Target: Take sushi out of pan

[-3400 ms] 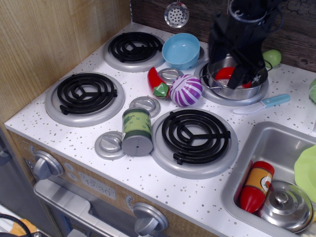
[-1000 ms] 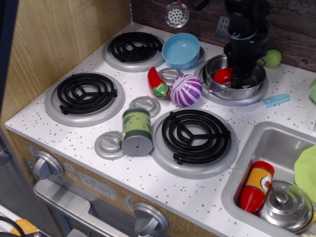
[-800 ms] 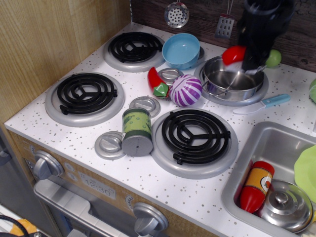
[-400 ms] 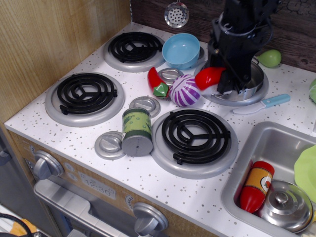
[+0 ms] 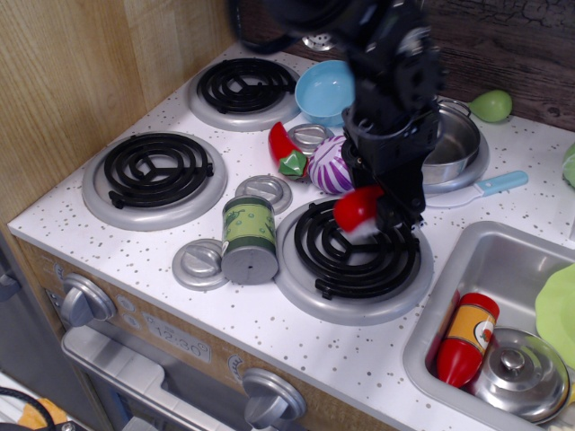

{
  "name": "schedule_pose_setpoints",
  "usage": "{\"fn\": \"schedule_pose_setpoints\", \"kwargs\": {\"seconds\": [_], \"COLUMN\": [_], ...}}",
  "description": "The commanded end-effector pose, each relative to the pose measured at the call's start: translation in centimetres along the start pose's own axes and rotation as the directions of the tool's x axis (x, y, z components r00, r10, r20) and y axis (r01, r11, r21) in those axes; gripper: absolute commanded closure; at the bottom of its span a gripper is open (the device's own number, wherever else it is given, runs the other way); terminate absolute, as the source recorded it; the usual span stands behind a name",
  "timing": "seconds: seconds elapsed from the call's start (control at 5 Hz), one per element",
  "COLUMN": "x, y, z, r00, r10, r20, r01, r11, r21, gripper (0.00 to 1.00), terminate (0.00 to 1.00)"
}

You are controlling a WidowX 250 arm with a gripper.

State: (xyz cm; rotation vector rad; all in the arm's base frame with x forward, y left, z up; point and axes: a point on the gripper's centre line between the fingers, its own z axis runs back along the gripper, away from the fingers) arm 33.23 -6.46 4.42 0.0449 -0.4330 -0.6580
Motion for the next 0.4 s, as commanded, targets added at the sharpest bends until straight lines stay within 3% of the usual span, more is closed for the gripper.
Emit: {"fn": "schedule_pose_setpoints", "kwargs": {"seconds": [0.0, 0.2], "x": [0.37, 0.37], "y": [1.75, 1.75], "z": [-0.34, -0.34], "r00": [0.993, 0.993], "r10": [-0.034, -0.034], "r20": [0.109, 0.109], "r01": [0.030, 0.030], "r11": [0.999, 0.999], "r21": [0.044, 0.044], "gripper": [0.00, 0.00], "terminate": [0.00, 1.00]}}
